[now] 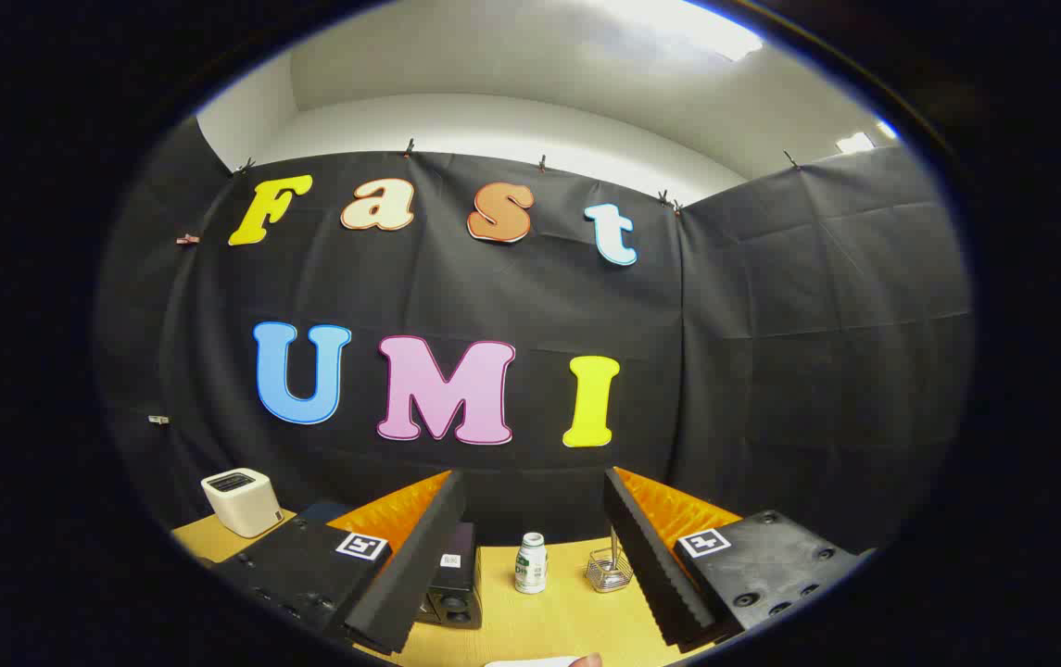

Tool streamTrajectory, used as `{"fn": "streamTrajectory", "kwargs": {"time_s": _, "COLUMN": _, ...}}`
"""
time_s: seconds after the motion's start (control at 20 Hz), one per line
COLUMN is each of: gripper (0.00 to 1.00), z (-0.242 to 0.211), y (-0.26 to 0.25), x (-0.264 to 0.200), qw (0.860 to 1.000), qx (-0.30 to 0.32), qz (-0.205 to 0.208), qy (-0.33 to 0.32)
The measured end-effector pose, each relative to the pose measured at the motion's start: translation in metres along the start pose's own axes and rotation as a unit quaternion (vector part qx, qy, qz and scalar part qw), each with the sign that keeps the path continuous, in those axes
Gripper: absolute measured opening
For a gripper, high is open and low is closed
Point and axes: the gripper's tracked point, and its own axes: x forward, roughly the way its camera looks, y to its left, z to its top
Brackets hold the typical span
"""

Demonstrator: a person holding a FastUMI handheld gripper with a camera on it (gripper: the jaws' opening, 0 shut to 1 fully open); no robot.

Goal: Open the toaster oven, put the food inside, and close the toaster oven door.

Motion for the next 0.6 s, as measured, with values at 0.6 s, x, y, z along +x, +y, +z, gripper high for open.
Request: {"fn": "streamTrajectory", "kwargs": {"time_s": 0.6, "gripper": 0.98, "z": -0.0012, "y": 0.0063, "x": -0.0073, "qw": 1.000, "qx": -0.004, "qz": 0.008, "qy": 0.004}}
